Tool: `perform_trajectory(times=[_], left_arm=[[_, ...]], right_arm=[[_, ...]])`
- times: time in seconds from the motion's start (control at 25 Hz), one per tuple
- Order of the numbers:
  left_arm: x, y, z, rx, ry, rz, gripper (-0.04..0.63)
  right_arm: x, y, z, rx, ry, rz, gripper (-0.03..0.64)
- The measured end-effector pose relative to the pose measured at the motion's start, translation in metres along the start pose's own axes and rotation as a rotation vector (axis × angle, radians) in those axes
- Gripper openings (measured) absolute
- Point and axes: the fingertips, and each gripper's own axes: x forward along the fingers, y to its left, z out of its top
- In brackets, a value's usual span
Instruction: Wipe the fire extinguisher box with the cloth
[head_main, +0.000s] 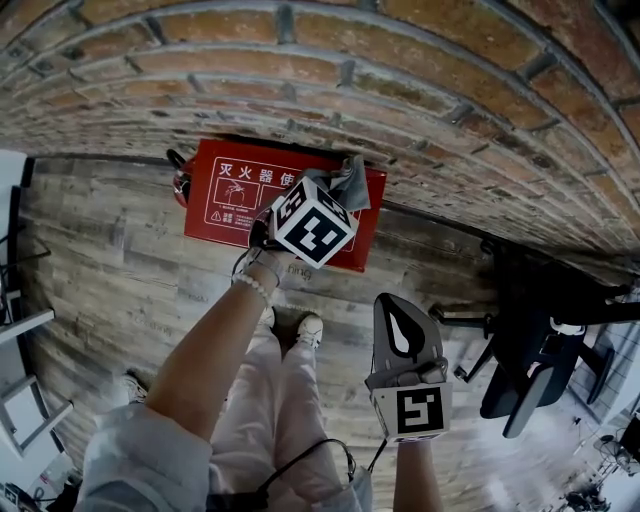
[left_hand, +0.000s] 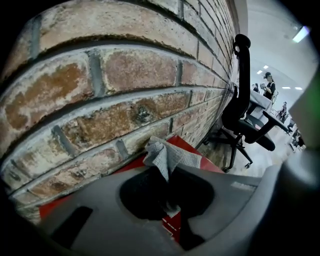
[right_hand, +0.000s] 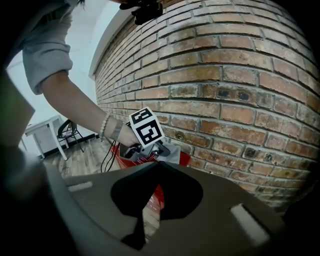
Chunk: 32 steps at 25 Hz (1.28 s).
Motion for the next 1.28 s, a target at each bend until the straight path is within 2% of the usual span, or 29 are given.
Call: perform_trajectory(times=[0.72, 1.28], left_arm=[[-0.035, 0.06, -0.038, -0.063, -0.008, 0.073, 0.015], [-0.071, 0.114, -0.08, -0.128, -0.004, 0.162, 0.015]], right_arm=[[0.033, 0.035, 0.024, -0.037, -0.002, 0.039, 0.008], [0.055, 0.071, 0.037, -0.071, -0.006, 0.087, 0.008]])
